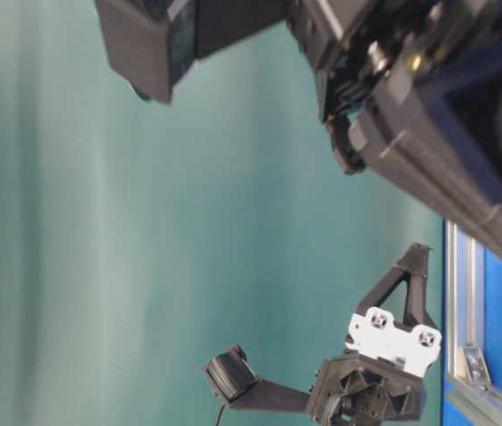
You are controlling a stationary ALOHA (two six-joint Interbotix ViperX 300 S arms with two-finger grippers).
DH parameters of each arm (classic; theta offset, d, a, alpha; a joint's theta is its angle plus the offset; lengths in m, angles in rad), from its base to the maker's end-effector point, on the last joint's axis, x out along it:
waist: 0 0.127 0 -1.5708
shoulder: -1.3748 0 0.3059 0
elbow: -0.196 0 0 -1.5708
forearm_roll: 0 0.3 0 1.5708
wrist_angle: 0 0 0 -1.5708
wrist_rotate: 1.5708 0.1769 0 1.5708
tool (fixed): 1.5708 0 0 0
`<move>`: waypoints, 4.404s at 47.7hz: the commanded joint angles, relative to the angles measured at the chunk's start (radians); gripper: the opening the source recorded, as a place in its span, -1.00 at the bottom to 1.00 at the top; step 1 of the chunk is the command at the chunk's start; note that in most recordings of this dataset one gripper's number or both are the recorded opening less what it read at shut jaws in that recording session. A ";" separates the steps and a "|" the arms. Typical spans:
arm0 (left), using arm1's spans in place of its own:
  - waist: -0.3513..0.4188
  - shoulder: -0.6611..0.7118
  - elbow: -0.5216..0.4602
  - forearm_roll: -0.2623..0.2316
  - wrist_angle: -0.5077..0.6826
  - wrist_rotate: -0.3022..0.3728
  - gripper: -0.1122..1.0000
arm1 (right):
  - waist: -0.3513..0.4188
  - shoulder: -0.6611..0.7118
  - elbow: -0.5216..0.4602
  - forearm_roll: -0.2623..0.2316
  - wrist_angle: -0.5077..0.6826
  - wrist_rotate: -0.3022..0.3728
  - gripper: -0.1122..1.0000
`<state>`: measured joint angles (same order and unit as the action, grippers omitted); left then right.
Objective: Insert the wire through the string loop located on the left side.
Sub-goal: 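Move the right gripper holding the black cable toward the frame's lower-left corner, then push the cable tip with the right gripper through the white zip-tie loop, then move the left gripper around to face the cable tip beyond the loop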
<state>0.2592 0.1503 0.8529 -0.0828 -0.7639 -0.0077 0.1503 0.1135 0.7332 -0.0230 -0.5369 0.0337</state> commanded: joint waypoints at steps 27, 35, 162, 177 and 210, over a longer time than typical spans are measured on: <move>0.002 -0.035 -0.005 0.003 -0.005 0.000 -0.80 | -0.130 -0.025 0.014 0.002 0.008 -0.002 -0.81; 0.002 -0.035 -0.005 0.003 -0.005 0.000 -0.80 | -0.130 -0.014 0.006 0.000 0.008 -0.002 -0.81; 0.002 -0.035 -0.005 0.003 0.006 0.000 -0.80 | -0.137 0.189 -0.227 0.002 0.002 -0.002 -0.81; 0.002 -0.037 -0.005 0.003 0.006 -0.002 -0.80 | -0.137 0.273 -0.347 0.002 0.006 -0.002 -0.81; 0.009 -0.037 -0.005 0.002 0.006 -0.003 -0.80 | -0.132 0.307 -0.396 0.002 0.008 -0.002 -0.81</move>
<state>0.2638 0.1411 0.8560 -0.0813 -0.7532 -0.0123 0.0138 0.4464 0.3574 -0.0215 -0.5246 0.0353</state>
